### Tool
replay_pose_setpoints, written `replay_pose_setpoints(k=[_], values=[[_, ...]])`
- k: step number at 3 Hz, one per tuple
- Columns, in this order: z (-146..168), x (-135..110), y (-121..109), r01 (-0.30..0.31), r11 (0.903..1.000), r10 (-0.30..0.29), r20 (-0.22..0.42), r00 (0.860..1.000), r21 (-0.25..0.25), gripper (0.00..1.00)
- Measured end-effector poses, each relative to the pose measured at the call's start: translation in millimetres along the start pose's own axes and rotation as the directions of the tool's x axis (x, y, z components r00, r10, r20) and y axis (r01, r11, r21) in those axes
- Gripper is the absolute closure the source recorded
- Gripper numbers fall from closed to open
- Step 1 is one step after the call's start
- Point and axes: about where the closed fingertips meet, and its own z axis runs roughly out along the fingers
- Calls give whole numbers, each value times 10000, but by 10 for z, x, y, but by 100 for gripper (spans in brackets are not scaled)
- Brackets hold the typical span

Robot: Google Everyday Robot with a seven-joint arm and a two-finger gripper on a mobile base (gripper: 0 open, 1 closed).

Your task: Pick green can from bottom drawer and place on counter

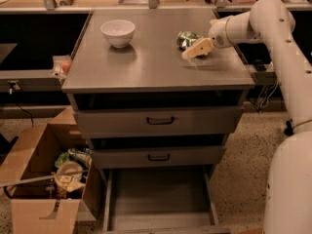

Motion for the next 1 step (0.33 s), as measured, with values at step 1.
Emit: replay_pose_setpoints(k=[1], values=[[-83, -307, 3, 95, 9998, -74, 1126, 9936, -183, 0]])
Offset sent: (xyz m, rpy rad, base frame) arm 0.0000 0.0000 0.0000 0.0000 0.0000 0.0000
